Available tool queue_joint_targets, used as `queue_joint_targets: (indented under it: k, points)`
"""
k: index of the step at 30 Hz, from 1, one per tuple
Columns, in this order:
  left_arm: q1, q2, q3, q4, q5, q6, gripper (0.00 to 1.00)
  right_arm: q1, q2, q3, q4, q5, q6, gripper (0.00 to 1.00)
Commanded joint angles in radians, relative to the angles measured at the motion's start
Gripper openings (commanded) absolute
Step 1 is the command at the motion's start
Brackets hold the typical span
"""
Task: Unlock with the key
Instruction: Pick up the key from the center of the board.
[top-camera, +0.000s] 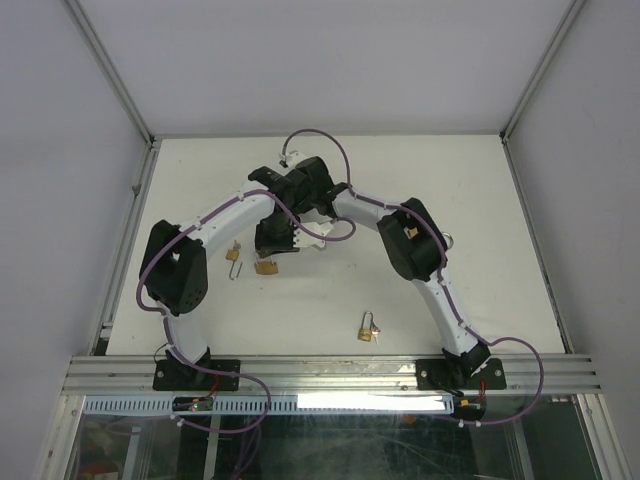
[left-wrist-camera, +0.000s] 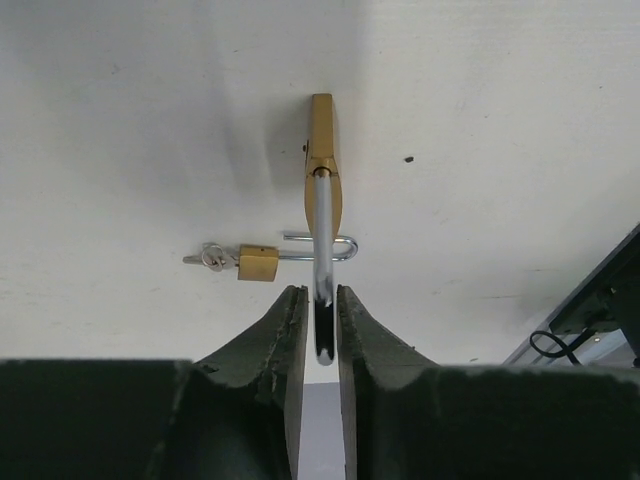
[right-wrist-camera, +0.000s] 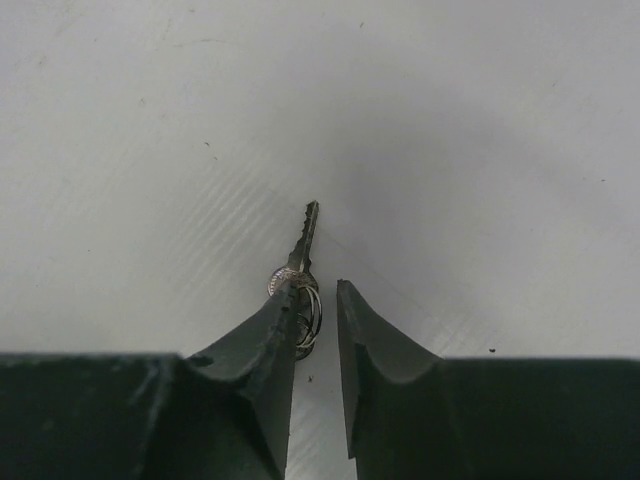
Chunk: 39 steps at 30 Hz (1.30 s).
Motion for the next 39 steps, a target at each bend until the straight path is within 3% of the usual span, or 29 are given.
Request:
queue_joint_targets:
  k: [1, 6, 11, 15, 21, 26, 31, 36, 39]
  points:
    - [-0.007, -0.027, 0.017, 0.047, 0.001, -0.043, 0.27, 0.014, -0.004, 0.04, 0.01, -0.003, -0.018, 0.2]
    - [-0.007, -0.07, 0.015, 0.076, 0.034, -0.014, 0.52, 0.012, -0.044, -0.003, 0.024, -0.021, -0.021, 0.0]
    - [-0.007, -0.125, 0.013, 0.102, 0.103, 0.026, 0.69, -0.008, -0.146, -0.068, 0.045, -0.057, -0.013, 0.0]
    - [-0.005, -0.215, -0.007, 0.165, 0.202, 0.054, 0.73, -0.044, -0.269, -0.144, 0.053, -0.135, -0.01, 0.0]
    - [0.036, -0.402, -0.077, 0.368, 0.496, -0.006, 0.73, -0.093, -0.522, -0.283, -0.004, -0.29, -0.06, 0.0]
    - [0.093, -0.62, -0.248, 0.748, 0.651, -0.283, 0.76, -0.1, -0.731, -0.322, -0.192, -0.429, -0.149, 0.0]
    - [0.105, -0.779, -0.41, 1.126, 0.664, -0.441, 0.8, -0.1, -0.94, -0.397, -0.222, -0.521, -0.136, 0.0]
    - [0.105, -0.797, -0.349, 1.132, 0.754, -0.381, 0.82, -0.097, -1.062, -0.419, -0.245, -0.544, -0.092, 0.0]
    - [0.105, -0.813, -0.329, 1.083, 0.794, -0.252, 0.83, -0.095, -1.107, -0.43, -0.252, -0.591, -0.073, 0.0]
